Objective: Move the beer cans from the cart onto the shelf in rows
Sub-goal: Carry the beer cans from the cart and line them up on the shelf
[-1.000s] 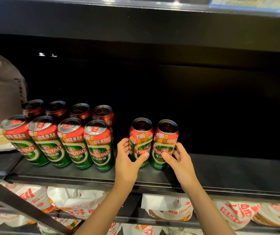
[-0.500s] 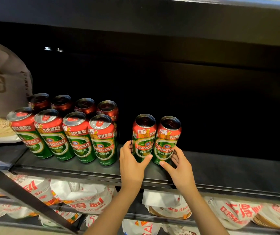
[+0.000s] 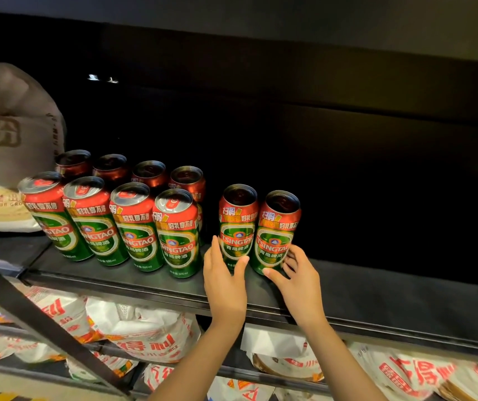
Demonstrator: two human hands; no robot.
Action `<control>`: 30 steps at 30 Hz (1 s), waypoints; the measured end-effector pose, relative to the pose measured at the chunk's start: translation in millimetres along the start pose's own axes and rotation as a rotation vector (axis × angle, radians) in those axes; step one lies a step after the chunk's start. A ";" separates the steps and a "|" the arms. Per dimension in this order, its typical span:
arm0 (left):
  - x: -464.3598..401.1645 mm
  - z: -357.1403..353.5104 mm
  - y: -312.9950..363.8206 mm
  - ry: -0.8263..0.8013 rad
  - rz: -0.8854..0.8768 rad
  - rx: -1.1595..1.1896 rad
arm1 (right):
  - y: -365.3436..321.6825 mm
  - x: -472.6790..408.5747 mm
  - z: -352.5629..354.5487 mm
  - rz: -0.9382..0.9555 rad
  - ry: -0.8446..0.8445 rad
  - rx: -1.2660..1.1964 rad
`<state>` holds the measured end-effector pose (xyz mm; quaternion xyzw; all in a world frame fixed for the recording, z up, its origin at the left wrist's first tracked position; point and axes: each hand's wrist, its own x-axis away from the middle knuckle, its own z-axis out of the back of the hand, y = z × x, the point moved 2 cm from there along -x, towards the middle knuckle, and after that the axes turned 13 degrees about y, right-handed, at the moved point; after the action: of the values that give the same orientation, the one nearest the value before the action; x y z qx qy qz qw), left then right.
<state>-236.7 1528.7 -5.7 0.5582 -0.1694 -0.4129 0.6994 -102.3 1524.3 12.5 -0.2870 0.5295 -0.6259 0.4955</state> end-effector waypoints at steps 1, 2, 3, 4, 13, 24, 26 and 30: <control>-0.1 -1.7 0.4 0.007 0.012 0.002 | 0.1 -1.1 -0.4 0.003 0.000 -0.001; -0.4 -3.3 0.8 0.015 0.022 0.013 | 0.0 -2.2 -1.0 0.008 0.000 0.000; -1.2 -5.4 0.2 0.024 0.025 0.026 | 0.2 -3.4 -1.9 0.012 -0.001 0.000; -2.0 -6.8 0.2 0.030 0.023 0.031 | 0.9 -4.4 -3.0 0.012 -0.002 -0.005; -9.2 -16.9 -0.5 0.081 0.002 0.005 | 5.1 -15.6 -13.9 0.013 0.024 -0.009; -24.5 -24.6 -0.6 0.085 0.009 -0.061 | 10.2 -31.2 -27.7 -0.004 0.058 0.042; -27.0 -24.9 0.6 0.089 0.001 -0.076 | 10.6 -32.2 -30.0 0.005 0.067 0.055; -29.4 -24.2 4.8 0.090 -0.006 -0.082 | 8.5 -35.0 -32.1 0.043 0.071 0.073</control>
<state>-235.6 1567.0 -2.4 0.5476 -0.1190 -0.3960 0.7275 -115.9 1569.2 1.4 -0.2350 0.5297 -0.6438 0.4997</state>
